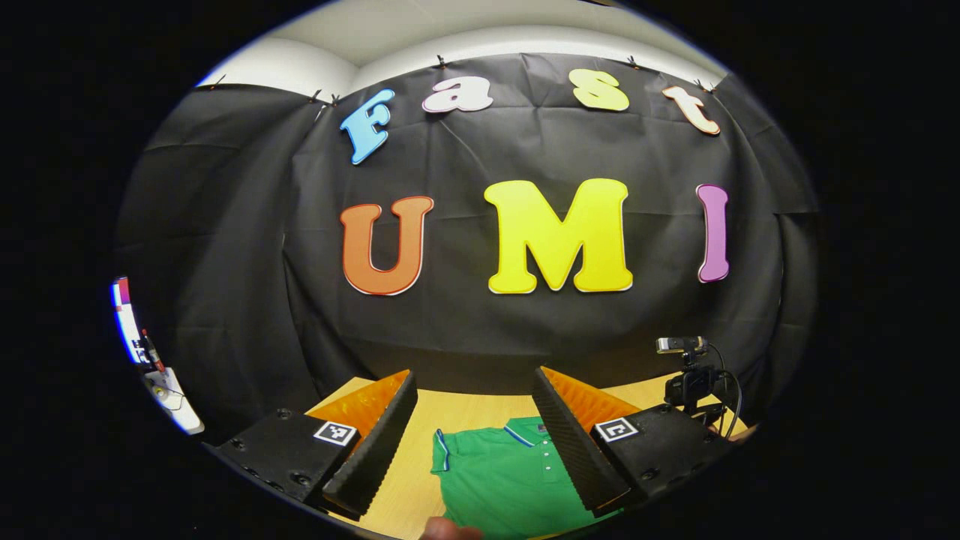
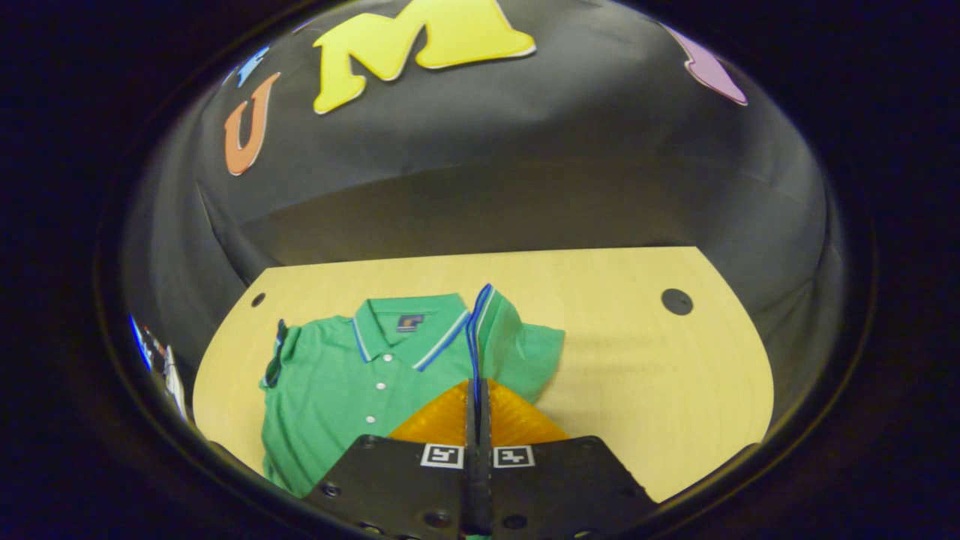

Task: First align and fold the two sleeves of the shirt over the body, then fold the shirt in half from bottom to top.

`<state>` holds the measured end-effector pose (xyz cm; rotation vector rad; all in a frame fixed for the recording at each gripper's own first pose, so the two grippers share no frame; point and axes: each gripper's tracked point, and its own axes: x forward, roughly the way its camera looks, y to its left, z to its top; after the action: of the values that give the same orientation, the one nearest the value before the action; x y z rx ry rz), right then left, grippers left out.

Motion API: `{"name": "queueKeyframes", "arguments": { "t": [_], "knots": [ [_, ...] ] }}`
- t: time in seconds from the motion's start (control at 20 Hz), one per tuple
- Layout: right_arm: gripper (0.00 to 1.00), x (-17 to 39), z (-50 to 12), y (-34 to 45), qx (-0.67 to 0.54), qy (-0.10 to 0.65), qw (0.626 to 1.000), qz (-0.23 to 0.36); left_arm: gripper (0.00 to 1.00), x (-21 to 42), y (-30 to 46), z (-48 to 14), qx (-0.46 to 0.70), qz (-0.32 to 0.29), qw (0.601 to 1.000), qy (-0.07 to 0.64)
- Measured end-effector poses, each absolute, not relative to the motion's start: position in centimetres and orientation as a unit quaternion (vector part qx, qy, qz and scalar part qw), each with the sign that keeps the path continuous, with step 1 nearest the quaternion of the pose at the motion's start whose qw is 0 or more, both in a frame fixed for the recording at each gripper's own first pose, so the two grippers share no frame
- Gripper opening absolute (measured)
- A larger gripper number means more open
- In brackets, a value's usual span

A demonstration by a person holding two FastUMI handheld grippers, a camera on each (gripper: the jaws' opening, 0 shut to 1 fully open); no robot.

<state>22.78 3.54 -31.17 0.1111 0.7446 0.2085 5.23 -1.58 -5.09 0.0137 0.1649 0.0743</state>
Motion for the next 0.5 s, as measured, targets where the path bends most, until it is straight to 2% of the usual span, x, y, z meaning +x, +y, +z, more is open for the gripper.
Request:
{"name": "queueKeyframes", "arguments": {
  "t": [0.3,0.4,0.45,0.5],
  "knots": [
    [0.01,22.1,-32.5,10.2,0.056,0.381,0.914,0.129,0.99,4.4,1.6,-5.7,0.009,0.061,0.994,0.090],
    [0.15,21.6,-31.9,11.6,0.060,0.377,0.913,0.142,0.99,4.3,2.6,-6.3,0.009,0.065,0.993,0.095],
    [0.28,21.3,-31.5,12.1,0.060,0.371,0.914,0.152,0.99,4.4,2.9,-6.5,0.009,0.065,0.993,0.095],
    [0.36,20.8,-31.0,12.5,0.055,0.364,0.916,0.158,0.99,4.5,3.2,-6.8,0.011,0.062,0.993,0.096]
  ]
}}
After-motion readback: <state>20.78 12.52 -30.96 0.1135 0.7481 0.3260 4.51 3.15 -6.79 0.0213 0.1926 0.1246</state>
